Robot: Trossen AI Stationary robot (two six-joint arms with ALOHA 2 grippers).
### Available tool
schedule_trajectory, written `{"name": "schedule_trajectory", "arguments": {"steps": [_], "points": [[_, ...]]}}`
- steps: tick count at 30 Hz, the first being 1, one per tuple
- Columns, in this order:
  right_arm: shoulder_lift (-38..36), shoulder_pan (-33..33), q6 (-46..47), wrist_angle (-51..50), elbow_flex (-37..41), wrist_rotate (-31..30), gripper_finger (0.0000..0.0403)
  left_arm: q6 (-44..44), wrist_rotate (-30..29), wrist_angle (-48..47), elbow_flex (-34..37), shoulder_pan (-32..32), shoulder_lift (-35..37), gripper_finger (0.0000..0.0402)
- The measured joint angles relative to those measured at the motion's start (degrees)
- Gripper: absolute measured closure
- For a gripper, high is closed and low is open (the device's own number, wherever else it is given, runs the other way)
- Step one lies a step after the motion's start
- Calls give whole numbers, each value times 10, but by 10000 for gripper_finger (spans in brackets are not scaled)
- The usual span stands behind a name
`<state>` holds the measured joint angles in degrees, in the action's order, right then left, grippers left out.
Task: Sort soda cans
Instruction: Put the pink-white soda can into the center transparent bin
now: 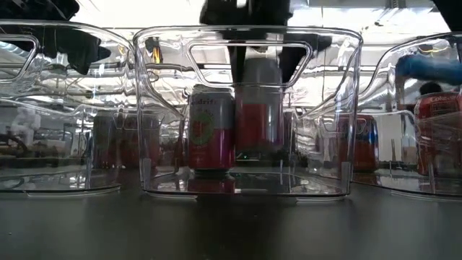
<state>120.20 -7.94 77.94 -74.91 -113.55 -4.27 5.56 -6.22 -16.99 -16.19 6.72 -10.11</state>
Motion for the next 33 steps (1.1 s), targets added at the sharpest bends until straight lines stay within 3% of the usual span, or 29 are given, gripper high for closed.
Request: {"name": "schedule_trajectory", "arguments": {"steps": [9, 17, 33], "points": [[-1, 12, 12, 48, 70, -17, 102, 0, 0, 0, 0, 0, 0, 211], [-2, 12, 13, 62, 75, -18, 57, 0, -1, 0, 0, 0, 0, 211], [-2, 7, 23, 73, 75, -18, 39, 42, 0, 1, 0, 0, 0, 211]]}}
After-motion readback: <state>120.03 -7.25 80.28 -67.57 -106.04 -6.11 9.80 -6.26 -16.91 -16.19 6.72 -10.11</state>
